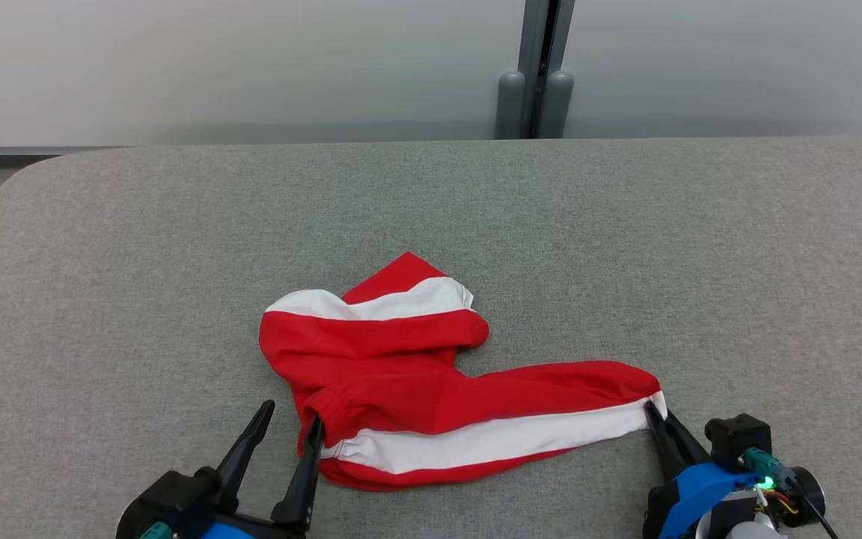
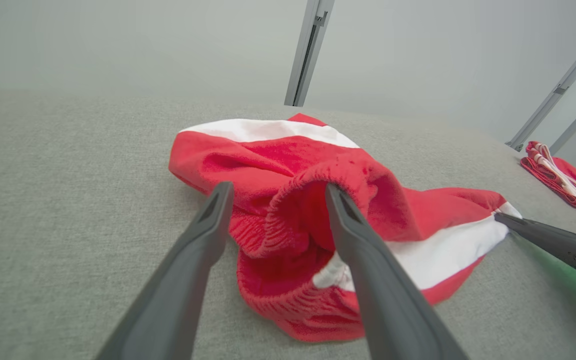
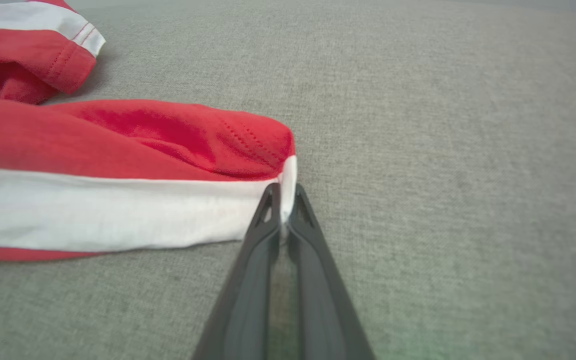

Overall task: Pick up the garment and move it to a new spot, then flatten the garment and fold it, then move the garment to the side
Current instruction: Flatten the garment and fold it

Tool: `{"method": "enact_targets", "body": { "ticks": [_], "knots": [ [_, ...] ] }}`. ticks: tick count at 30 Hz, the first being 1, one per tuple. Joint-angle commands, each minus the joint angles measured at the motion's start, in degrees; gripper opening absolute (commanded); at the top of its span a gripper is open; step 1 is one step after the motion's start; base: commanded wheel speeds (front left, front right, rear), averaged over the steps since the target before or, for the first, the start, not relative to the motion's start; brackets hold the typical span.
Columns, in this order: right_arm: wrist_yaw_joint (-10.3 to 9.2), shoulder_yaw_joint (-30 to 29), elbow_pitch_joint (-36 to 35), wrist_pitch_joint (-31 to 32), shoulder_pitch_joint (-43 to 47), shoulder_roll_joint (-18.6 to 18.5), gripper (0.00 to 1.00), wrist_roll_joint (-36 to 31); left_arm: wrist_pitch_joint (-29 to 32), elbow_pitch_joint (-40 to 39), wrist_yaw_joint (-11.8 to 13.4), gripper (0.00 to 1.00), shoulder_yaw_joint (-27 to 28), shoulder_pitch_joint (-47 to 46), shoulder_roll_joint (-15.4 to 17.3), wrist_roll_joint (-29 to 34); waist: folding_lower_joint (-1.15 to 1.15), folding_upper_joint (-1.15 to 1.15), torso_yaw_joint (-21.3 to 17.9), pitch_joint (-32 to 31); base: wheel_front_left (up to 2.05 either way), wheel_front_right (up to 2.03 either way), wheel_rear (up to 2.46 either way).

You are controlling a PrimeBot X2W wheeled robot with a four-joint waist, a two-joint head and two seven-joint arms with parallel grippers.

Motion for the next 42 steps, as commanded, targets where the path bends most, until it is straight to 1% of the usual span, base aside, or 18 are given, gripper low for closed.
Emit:
{"method": "enact_targets", "body": {
  "ticks": [1, 4, 7, 8, 10, 12, 18, 25, 35, 38, 42],
  "knots": [
    [-0.04, 0.14, 0.01, 0.01, 0.41, -0.28, 0.00, 0.55, -0.13, -1.04, -0.06, 1.00, 0.37, 0.39, 0.37, 0.55, 0.00, 0.00, 0.00, 0.00, 0.00, 0.00, 0.00],
    [-0.03, 0.42, 0.11, 0.01, 0.40, -0.27, 0.00, 0.96, -0.13, -4.59, -0.05, 1.00, -1.60, 1.99, 1.19, 0.37, 0.00, 0.00, -0.06, -0.01, 0.00, 0.00, 0.00],
    [-0.03, 0.59, 0.17, 0.01, 0.49, -0.27, 0.00, 1.15, -0.13, -5.71, -0.06, 1.00, -2.85, 2.71, 2.17, -0.28, 0.00, 0.00, -0.04, -0.01, 0.00, 0.00, 0.00],
    [-0.03, 0.59, 0.23, 0.01, 0.52, -0.27, 0.00, 1.16, -0.13, -5.32, -0.06, 1.00, -2.36, 3.03, 2.25, -0.07, 0.00, 0.00, -0.02, -0.01, 0.00, 0.00, 0.00],
    [-0.03, 0.54, 0.37, 0.01, 0.55, -0.26, 0.00, 1.17, -0.13, -4.20, -0.06, 1.00, 0.37, 3.51, 1.18, 0.69, 0.00, 0.00, -0.01, -0.02, 0.00, 0.00, 0.00],
    [-0.03, 0.61, 0.41, 0.01, 0.52, -0.26, 0.00, 1.15, -0.13, -3.53, -0.06, 1.00, 1.08, 3.58, 0.30, 1.15, 0.00, 0.00, -0.05, -0.05, 0.00, 0.00, 0.00],
    [-0.03, 0.80, 0.32, 0.01, 0.34, -0.27, 0.00, 1.17, -0.13, -2.97, -0.06, 1.00, -3.38, 2.46, 1.56, 0.34, 0.00, 0.00, -0.28, -0.20, 0.00, 0.00, 0.00],
    [-0.03, 0.98, -0.03, 0.01, 0.32, -0.27, 0.00, 1.46, -0.13, -1.12, -0.06, 1.00, -6.48, 3.24, 2.63, -0.59, 0.00, 0.00, -0.56, -0.10, 0.00, 0.00, 0.00],
    [-0.03, 1.12, 0.00, 0.01, 0.35, -0.27, 0.00, 1.81, -0.13, 1.03, -0.06, 1.00, -7.62, 4.05, 2.54, -0.26, 0.00, 0.00, -0.38, -0.22, 0.00, 0.00, 0.00],
    [-0.03, 1.30, 0.10, 0.01, 0.26, -0.27, 0.00, 1.92, -0.13, 1.39, -0.06, 1.00, -8.82, 3.58, 2.87, -0.48, 0.00, 0.00, -0.33, -0.25, 0.00, 0.00, 0.00],
    [-0.03, 1.53, 0.02, 0.00, 0.07, -0.27, 0.00, 2.12, -0.13, 2.02, -0.06, 1.00, -8.93, 2.39, 2.68, -0.68, 0.00, 0.00, -0.41, -0.20, 0.00, 0.00, 0.00]
  ]
}}
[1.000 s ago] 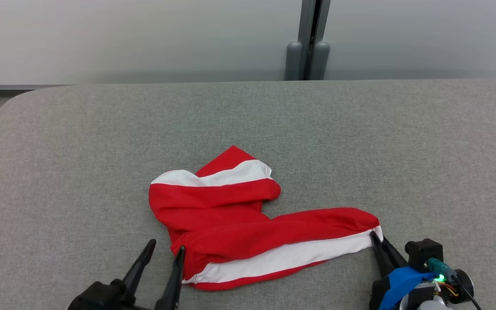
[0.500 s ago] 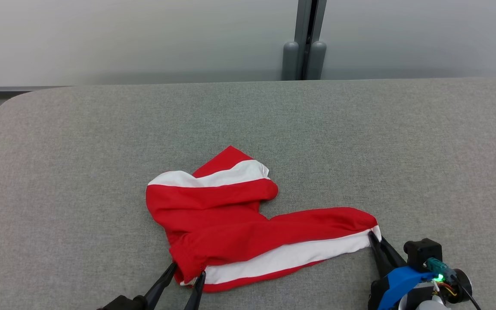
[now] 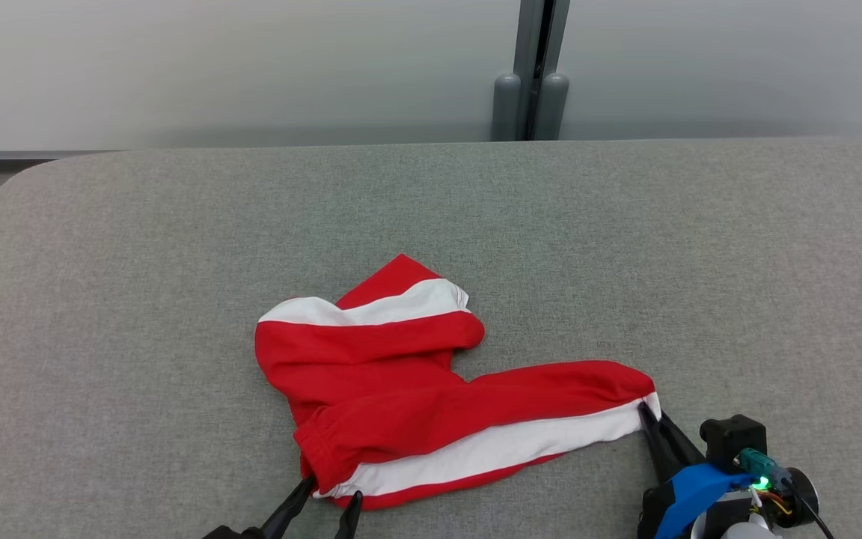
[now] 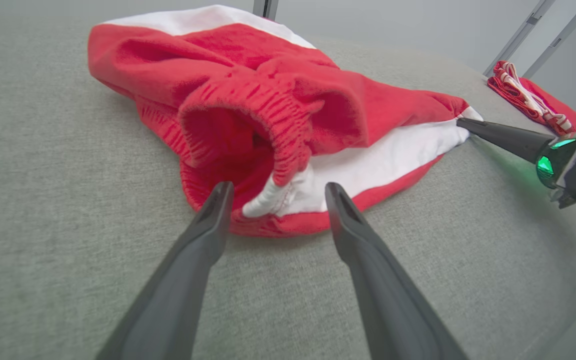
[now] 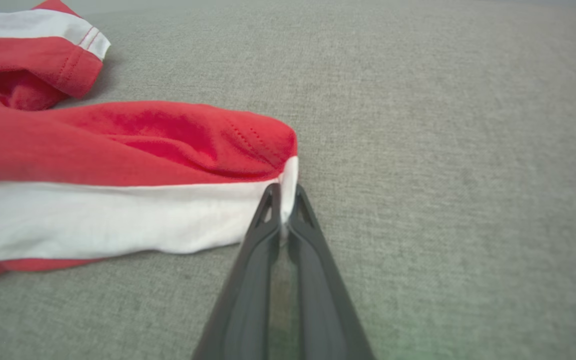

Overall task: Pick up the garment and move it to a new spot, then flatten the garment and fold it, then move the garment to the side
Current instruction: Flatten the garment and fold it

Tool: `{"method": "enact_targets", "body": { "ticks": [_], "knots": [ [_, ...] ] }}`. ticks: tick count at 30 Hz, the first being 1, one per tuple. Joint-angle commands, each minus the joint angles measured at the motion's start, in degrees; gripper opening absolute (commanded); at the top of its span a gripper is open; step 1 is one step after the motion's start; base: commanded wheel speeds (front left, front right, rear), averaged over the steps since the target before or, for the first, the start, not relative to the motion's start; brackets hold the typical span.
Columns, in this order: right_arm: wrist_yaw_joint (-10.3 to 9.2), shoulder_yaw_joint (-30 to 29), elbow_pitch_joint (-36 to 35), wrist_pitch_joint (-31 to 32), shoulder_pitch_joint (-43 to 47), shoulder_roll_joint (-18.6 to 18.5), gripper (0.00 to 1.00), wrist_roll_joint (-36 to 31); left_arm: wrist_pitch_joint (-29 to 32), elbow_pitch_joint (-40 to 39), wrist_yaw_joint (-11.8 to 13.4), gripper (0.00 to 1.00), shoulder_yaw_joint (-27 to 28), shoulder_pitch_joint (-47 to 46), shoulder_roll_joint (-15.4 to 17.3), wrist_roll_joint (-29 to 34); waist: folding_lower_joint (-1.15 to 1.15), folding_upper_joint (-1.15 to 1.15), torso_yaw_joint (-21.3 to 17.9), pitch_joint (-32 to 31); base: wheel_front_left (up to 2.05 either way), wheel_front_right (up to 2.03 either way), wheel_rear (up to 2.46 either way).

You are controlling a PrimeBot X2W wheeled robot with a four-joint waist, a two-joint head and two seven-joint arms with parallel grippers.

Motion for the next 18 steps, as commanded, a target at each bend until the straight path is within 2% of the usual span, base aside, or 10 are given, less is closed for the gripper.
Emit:
{"method": "enact_targets", "body": {
  "ticks": [1, 3, 5, 12, 18],
  "knots": [
    [-0.02, 0.21, -0.08, 0.01, 0.03, -0.26, 0.00, 0.22, -0.13, 0.39, -0.06, 0.99, -0.10, -1.24, 0.04, 0.04, 0.00, 0.00, -0.10, 0.02, 0.00, 0.00, 0.00],
    [-0.02, 0.37, -0.26, 0.01, -0.04, -0.26, 0.00, 0.39, -0.13, 0.97, -0.06, 0.43, -0.41, -1.54, 0.15, 0.08, 0.00, 0.00, -0.26, 0.04, 0.00, 0.00, 0.00],
    [-0.02, 0.44, -0.54, 0.00, 0.00, -0.26, 0.00, 0.44, -0.13, 1.66, -0.06, 0.00, -0.76, -1.85, 0.32, 0.13, 0.00, 0.00, -0.39, -0.02, 0.00, 0.00, 0.00],
    [-0.02, -0.25, -2.41, 0.00, 0.64, -0.26, 0.00, 1.29, -0.13, 0.71, -0.06, 0.00, -1.34, -2.26, 0.99, 0.05, 0.00, 0.00, -0.44, -1.40, 0.00, 0.00, 0.00],
    [-0.02, -0.34, -8.37, -0.01, 0.57, -0.25, 0.00, 4.84, -0.13, -4.92, -0.06, 0.00, 0.64, -4.05, 1.44, 1.12, 0.00, 0.00, -0.14, -4.20, 0.00, 0.00, 0.00]
  ]
}}
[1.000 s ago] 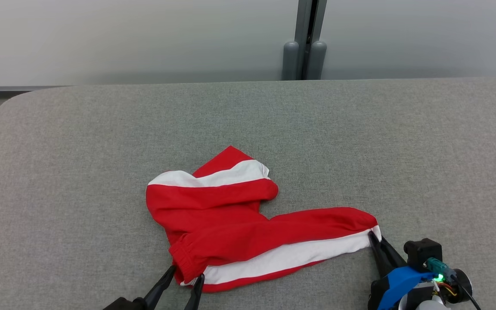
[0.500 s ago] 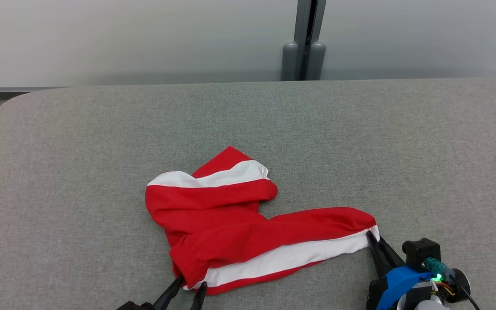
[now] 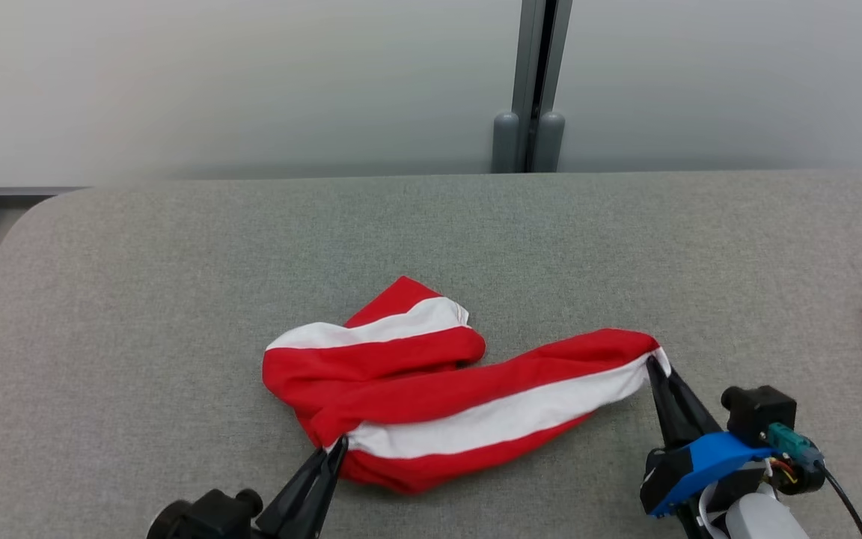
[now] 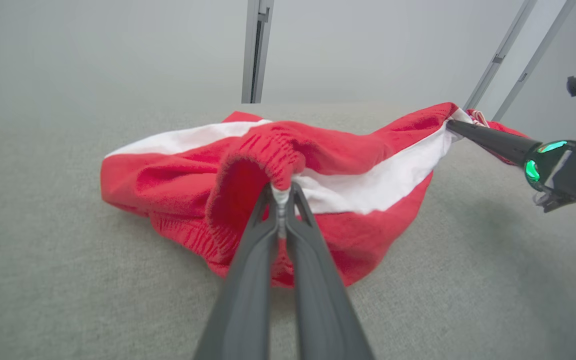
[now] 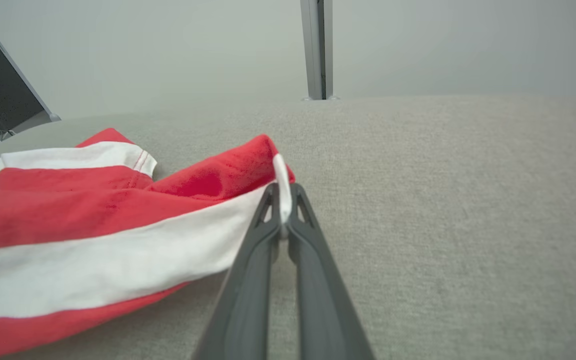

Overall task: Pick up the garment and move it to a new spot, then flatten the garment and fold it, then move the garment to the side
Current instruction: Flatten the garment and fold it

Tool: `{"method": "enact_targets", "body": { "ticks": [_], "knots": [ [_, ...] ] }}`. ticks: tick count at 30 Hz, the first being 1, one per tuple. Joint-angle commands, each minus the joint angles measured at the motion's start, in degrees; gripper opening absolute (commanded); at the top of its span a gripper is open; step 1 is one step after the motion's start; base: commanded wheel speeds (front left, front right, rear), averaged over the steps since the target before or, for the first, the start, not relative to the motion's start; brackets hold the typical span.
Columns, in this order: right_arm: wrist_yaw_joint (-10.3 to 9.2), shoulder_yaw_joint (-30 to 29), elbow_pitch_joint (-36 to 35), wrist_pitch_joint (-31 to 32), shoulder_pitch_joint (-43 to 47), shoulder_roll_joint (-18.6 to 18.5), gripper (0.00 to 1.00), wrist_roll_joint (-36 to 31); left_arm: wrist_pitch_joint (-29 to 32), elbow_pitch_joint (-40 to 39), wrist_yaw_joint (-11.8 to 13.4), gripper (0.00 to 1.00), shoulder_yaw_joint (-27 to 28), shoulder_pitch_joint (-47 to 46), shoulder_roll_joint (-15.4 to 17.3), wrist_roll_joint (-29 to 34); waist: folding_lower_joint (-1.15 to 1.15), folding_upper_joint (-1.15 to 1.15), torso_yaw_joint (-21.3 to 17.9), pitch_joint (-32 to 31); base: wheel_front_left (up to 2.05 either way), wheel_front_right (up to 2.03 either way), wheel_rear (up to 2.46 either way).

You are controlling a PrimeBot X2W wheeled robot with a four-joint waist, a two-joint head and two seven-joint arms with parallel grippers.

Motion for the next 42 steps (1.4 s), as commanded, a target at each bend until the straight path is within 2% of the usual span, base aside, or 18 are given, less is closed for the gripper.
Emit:
{"method": "enact_targets", "body": {
  "ticks": [1, 5, 6, 12, 16, 23, 30, 32, 36, 39, 42],
  "knots": [
    [-0.02, 0.05, -2.26, -0.05, 0.08, -0.25, 0.00, 1.00, -0.15, -2.37, -0.06, 0.00, 0.58, -2.37, 0.53, 0.68, 0.00, 0.00, -0.20, -1.04, 0.00, 0.00, 0.00],
    [-0.02, 0.24, -7.14, -0.05, -0.93, -0.28, 0.00, 2.44, -0.14, -6.61, -0.06, 0.00, 1.56, -5.14, 1.34, 1.22, 0.00, 0.00, -0.38, -2.65, 0.00, 0.00, 0.00],
    [-0.02, 0.01, -10.48, -0.04, -1.95, -0.27, 0.00, 3.29, -0.14, -9.19, -0.06, 0.00, 2.03, -8.04, 2.38, 1.54, 0.00, 0.00, -0.63, -3.25, 0.00, 0.00, 0.00],
    [-0.01, -0.65, -19.42, -0.05, -6.81, -0.25, 0.00, 6.45, -0.14, -15.66, -0.06, 0.00, 3.59, -18.68, 7.18, 1.11, 0.00, 0.00, -2.07, -4.72, 0.00, 0.00, 0.00],
    [-0.01, -0.69, -24.36, -0.03, -10.61, -0.25, 0.00, 8.93, -0.14, -18.63, -0.06, 0.00, 4.52, -24.72, 10.52, -1.66, 0.00, 0.00, -3.25, -4.85, 0.00, 0.00, 0.00],
    [-0.01, -1.85, -29.35, 4.24, -15.19, -0.26, 0.00, 7.21, -0.14, -17.52, -0.04, 0.00, 1.96, -31.17, 14.80, -8.16, 0.00, 0.00, -4.92, -1.86, 0.00, 0.00, 0.00],
    [-0.01, -1.43, -26.37, 5.25, -25.54, -0.24, 0.00, 4.52, -0.14, -11.87, 0.00, 0.00, -1.98, -41.79, 16.89, -12.03, 0.00, 0.00, -6.24, 7.89, 0.00, 0.00, 0.00],
    [0.00, -1.98, -24.72, 3.76, -30.89, -0.22, 0.00, 1.92, -0.14, -10.39, 0.01, 0.00, -0.98, -46.16, 15.89, -11.69, 0.00, 0.00, -6.31, 10.39, 0.00, 0.00, 0.00],
    [0.00, -4.28, -19.67, 1.66, -38.44, -0.16, 0.00, 1.69, -0.14, -8.46, 0.00, 0.00, 1.85, -52.30, 13.38, -10.80, 0.00, 0.00, -6.33, 13.39, 0.00, 0.00, 0.00],
    [-0.01, -4.72, -16.59, 0.64, -39.55, -0.22, 0.00, 2.02, -0.14, -6.89, 0.00, 0.00, 3.92, -51.68, 11.48, -11.66, 0.00, 0.00, -6.34, 13.68, 0.00, 0.00, 0.00],
    [-0.02, -4.94, -13.40, 0.12, -34.24, -0.29, 0.00, 3.36, -0.13, -4.65, 0.00, 0.00, 2.29, -45.94, 10.90, -12.13, 0.00, 0.00, -6.55, 13.13, 0.00, 0.00, 0.00]
  ]
}}
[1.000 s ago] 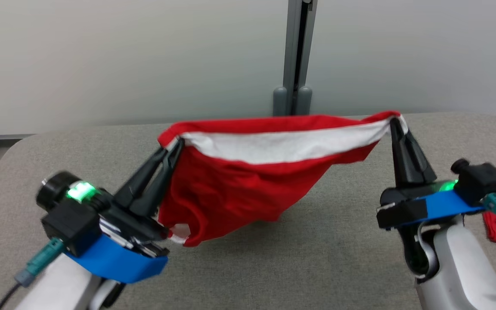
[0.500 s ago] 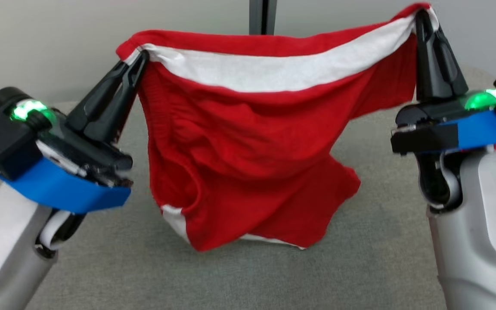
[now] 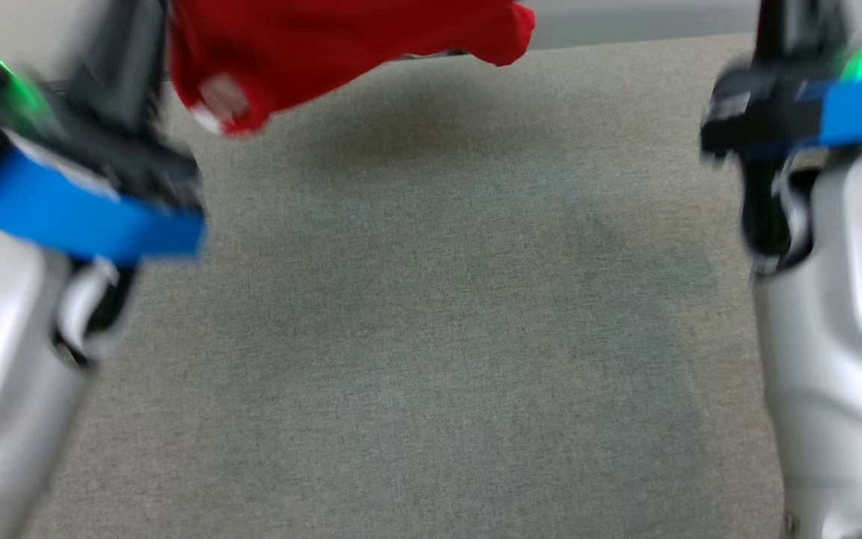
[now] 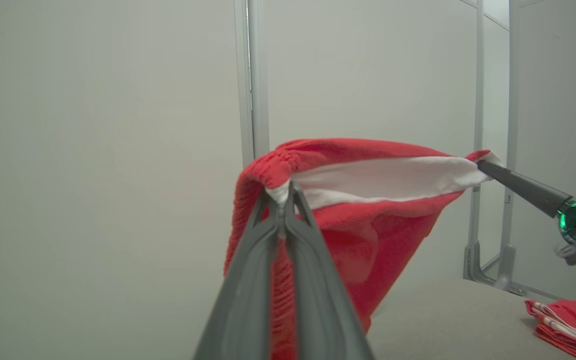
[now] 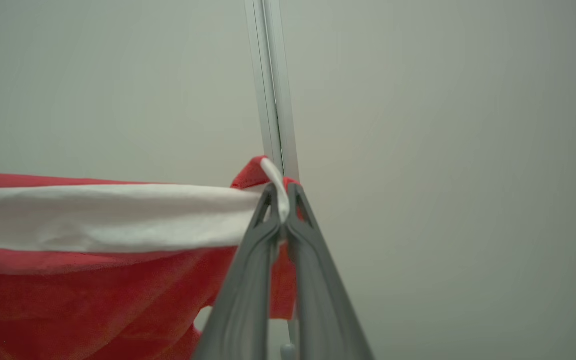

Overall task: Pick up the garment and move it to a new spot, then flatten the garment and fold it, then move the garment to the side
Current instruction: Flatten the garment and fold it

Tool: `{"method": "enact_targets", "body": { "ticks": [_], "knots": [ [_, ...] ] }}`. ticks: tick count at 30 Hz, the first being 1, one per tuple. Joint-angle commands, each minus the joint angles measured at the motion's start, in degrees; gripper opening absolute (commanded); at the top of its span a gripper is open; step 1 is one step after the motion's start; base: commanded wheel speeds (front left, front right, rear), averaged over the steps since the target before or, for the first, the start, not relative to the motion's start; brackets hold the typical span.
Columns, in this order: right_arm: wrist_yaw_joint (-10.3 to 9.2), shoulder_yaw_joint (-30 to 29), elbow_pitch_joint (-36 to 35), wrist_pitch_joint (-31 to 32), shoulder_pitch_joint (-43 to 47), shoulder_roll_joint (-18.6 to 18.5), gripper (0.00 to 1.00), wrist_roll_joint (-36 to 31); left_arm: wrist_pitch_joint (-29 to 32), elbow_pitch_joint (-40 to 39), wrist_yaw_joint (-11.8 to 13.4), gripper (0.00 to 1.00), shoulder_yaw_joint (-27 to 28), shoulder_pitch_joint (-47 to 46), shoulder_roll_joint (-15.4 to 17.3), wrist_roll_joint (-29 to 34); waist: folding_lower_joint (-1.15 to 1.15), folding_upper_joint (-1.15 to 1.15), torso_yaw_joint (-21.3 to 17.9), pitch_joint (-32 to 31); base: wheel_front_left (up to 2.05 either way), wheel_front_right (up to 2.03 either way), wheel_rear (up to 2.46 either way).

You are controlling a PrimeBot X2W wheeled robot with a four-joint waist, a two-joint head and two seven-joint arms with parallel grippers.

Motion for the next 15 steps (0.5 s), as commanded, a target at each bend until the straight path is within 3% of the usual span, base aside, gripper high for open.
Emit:
{"method": "enact_targets", "body": {
  "ticks": [1, 8, 15],
  "knots": [
    [-0.02, -0.29, 1.40, -0.29, 4.11, -0.31, 0.00, 0.65, -0.11, 1.36, 0.08, 0.00, -0.89, 3.74, -0.36, -0.99, -0.02, 0.00, -0.22, -0.47, 0.00, 0.00, 0.00],
    [-0.02, 0.68, 7.53, -0.43, 25.05, -0.35, 0.00, 6.00, -0.12, 8.28, 0.10, 0.00, -6.65, 24.80, -3.30, -5.05, -0.02, 0.00, -0.40, -2.61, 0.00, 0.00, 0.00],
    [-0.04, -0.04, 8.24, -0.44, 40.15, -0.41, 0.00, 9.64, -0.16, 10.57, 0.10, 0.00, -6.32, 38.50, -7.92, -5.30, -0.02, 0.00, 0.55, -7.22, 0.00, 0.00, 0.00]
  ]
}}
